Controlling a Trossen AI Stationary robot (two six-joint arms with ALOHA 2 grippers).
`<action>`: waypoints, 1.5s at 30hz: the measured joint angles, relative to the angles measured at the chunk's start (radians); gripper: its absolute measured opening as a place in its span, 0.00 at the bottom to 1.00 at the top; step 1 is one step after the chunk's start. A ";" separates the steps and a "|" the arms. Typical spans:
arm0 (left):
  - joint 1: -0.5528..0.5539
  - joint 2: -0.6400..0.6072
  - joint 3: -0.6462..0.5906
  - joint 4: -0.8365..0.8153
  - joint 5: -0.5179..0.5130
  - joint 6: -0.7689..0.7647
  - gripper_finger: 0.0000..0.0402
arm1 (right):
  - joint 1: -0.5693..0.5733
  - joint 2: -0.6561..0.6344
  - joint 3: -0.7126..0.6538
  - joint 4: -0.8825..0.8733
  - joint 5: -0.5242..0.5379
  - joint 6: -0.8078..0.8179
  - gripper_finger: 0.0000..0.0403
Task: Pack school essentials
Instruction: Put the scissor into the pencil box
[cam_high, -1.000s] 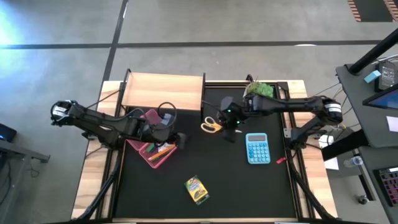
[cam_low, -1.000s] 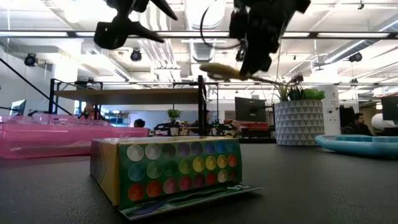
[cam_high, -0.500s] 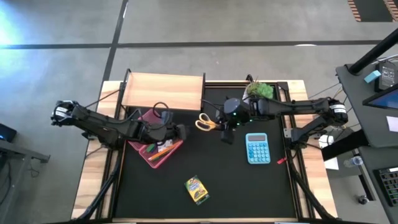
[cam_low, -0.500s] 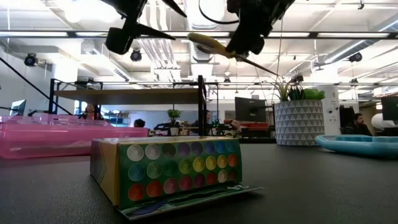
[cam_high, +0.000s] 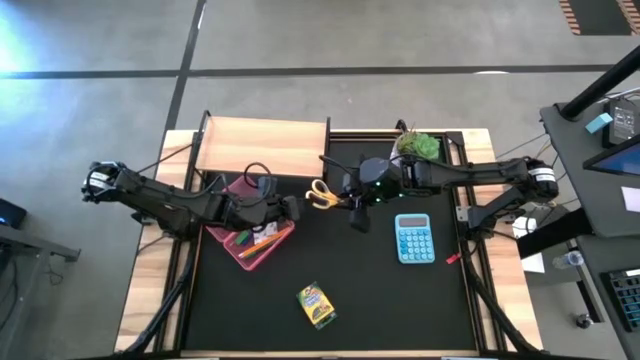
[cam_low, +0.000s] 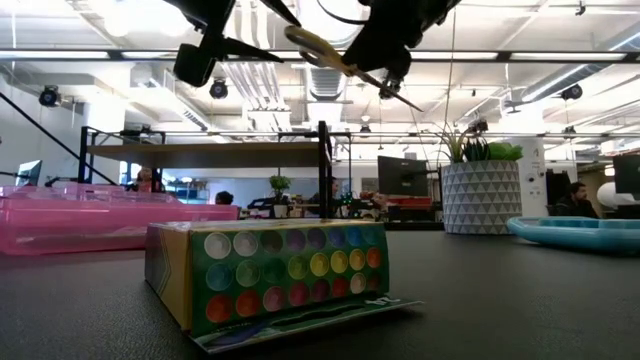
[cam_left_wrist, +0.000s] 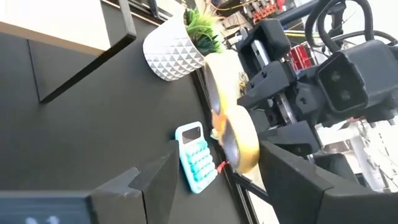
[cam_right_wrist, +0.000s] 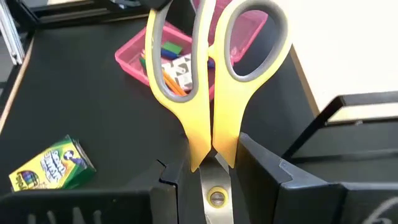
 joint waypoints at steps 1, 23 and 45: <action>0.002 0.000 -0.001 0.005 0.000 0.002 0.50 | 0.000 0.005 0.000 0.003 0.000 0.000 0.24; 0.015 0.041 -0.001 0.005 -0.017 0.013 0.23 | 0.000 0.119 0.090 0.028 0.024 -0.035 0.24; 0.020 0.033 -0.003 0.006 0.027 0.085 0.03 | -0.005 0.118 0.220 -0.367 0.023 0.014 0.43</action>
